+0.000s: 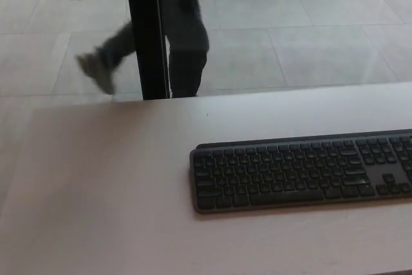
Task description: The robot uses its right fingers to click on the space key of the black keyboard placed on the center of the white desk.
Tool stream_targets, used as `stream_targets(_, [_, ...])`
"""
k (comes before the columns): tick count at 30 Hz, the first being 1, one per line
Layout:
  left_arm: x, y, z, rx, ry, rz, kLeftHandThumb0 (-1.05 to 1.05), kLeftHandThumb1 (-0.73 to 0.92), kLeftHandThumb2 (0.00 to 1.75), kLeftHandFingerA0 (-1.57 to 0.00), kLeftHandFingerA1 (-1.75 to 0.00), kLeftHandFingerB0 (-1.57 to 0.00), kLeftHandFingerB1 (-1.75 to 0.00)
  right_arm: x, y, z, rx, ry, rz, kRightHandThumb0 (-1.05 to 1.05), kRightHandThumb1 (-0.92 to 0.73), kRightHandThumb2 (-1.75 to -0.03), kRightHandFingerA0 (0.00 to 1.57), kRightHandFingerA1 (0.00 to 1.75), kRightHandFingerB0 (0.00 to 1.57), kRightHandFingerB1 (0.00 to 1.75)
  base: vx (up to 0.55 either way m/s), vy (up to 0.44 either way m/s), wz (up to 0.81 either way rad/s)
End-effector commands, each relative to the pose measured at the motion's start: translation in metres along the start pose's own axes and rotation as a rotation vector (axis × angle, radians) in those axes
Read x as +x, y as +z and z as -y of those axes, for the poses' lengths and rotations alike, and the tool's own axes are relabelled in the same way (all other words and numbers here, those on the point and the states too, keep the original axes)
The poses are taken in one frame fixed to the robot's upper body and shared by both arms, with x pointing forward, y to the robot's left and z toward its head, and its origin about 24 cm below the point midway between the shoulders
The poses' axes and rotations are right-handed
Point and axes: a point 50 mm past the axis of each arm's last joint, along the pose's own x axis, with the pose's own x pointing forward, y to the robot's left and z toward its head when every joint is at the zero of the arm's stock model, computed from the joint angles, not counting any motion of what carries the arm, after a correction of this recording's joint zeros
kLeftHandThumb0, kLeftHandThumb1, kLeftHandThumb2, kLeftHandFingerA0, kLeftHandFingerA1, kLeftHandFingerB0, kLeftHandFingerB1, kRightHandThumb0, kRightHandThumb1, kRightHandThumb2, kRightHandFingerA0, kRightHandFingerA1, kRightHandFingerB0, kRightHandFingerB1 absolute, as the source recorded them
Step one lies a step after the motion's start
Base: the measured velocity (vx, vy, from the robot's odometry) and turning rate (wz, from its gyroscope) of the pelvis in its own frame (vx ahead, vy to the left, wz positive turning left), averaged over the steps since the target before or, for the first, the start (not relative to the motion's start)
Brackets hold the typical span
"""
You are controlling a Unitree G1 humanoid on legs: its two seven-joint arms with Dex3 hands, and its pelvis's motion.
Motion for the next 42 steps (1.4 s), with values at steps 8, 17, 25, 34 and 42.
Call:
stream_targets(8, [0.002, 0.006, -0.014, -0.210, 0.092, 0.009, -0.48, 0.51, 0.56, -0.75, -0.85, -0.72, -0.61, 0.003, 0.025, 0.044, 0.321, -0.201, 0.083, -0.48, -0.40, -0.61, 1.20, 1.28, 0.61, 0.70, 0.00, 0.000, 0.00])
stream_targets(17, [0.002, 0.004, -0.015, -0.206, 0.099, 0.005, -0.47, 0.52, 0.56, -0.73, -0.81, -0.71, -0.60, 0.015, 0.069, 0.092, 0.623, -0.458, 0.045, -0.54, -0.49, -0.69, 1.01, 0.92, 0.74, 0.85, 0.00, 0.000, 0.00])
stream_targets(25, [0.002, 0.005, -0.017, -0.218, 0.098, -0.002, -0.47, 0.53, 0.56, -0.72, -0.80, -0.72, -0.60, 0.017, 0.139, 0.113, 0.862, -0.450, 0.224, -0.63, -0.52, -0.64, 1.00, 0.91, 0.84, 0.89, 0.00, 0.000, 0.00])
stream_targets(34, [0.002, 0.006, -0.015, -0.215, 0.093, 0.007, -0.46, 0.54, 0.56, -0.72, -0.79, -0.70, -0.60, -0.021, 0.236, 0.061, 0.720, -0.131, 0.583, -0.57, -0.55, -0.58, 0.98, 0.63, 0.73, 0.46, 0.00, 0.000, 0.00])
stream_targets(42, [0.002, 0.005, -0.017, -0.214, 0.104, 0.005, -0.47, 0.54, 0.56, -0.74, -0.80, -0.73, -0.61, -0.056, 0.268, -0.019, 0.381, 0.063, 0.765, -0.41, -0.58, -0.57, 0.99, 0.74, 0.64, 0.46, 0.00, 0.000, 0.00])
